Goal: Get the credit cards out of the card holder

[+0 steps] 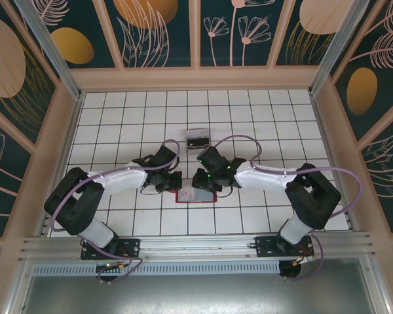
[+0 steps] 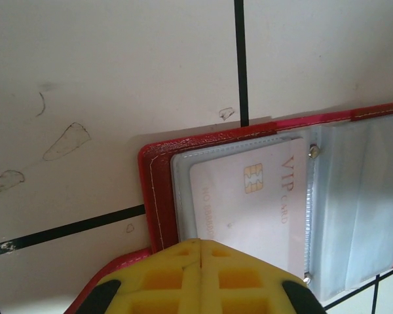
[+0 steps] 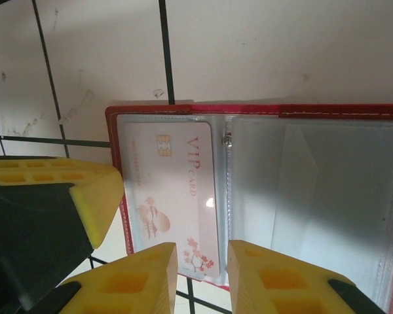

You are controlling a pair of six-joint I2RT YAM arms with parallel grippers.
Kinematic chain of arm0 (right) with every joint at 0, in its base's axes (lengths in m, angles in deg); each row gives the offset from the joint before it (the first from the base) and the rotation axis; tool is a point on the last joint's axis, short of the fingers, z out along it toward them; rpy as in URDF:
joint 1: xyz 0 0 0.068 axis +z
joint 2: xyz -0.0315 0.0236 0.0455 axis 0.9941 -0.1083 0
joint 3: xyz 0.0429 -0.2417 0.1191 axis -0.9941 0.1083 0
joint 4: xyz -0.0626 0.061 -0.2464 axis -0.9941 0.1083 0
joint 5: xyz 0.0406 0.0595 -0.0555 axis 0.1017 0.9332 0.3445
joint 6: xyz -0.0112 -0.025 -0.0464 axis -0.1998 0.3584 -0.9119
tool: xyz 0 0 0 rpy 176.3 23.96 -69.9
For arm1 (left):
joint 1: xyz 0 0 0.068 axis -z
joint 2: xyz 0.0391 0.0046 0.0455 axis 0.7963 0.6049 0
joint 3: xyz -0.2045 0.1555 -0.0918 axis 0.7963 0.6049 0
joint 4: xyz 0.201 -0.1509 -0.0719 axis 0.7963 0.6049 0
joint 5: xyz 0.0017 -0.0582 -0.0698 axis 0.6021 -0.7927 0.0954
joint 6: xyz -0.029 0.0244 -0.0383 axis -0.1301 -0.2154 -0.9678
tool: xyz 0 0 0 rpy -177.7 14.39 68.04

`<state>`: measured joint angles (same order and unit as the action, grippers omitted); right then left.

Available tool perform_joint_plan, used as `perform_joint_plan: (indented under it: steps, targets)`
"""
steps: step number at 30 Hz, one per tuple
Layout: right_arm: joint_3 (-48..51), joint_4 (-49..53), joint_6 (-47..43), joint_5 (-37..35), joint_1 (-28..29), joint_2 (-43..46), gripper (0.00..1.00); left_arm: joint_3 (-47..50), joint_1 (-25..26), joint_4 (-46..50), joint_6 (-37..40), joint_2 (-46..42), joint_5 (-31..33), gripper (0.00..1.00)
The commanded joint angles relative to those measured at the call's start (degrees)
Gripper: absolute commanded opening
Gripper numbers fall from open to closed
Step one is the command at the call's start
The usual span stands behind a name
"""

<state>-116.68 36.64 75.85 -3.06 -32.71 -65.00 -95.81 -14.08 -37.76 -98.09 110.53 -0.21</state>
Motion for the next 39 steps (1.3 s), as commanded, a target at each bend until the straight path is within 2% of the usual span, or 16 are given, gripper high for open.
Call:
perform_joint_plan:
  steps: [1,10,30,39]
  targets:
    - [-0.5,-1.4,0.1,0.9,-0.3,-1.6,0.27,-0.6,0.4,-1.0,0.3,1.2,-0.7,0.03]
    - [-1.9,-3.5,0.2,2.6,-0.3,-4.8,0.27,-0.5,0.4,1.5,1.3,2.8,1.8,0.03]
    - [-4.3,-5.9,-0.9,5.0,-0.3,-11.1,0.26,0.2,0.5,2.1,1.4,3.7,1.9,0.03]
    - [-6.1,1.4,-1.8,-0.3,0.3,-10.8,0.25,0.2,0.5,2.4,1.5,3.4,2.2,0.03]
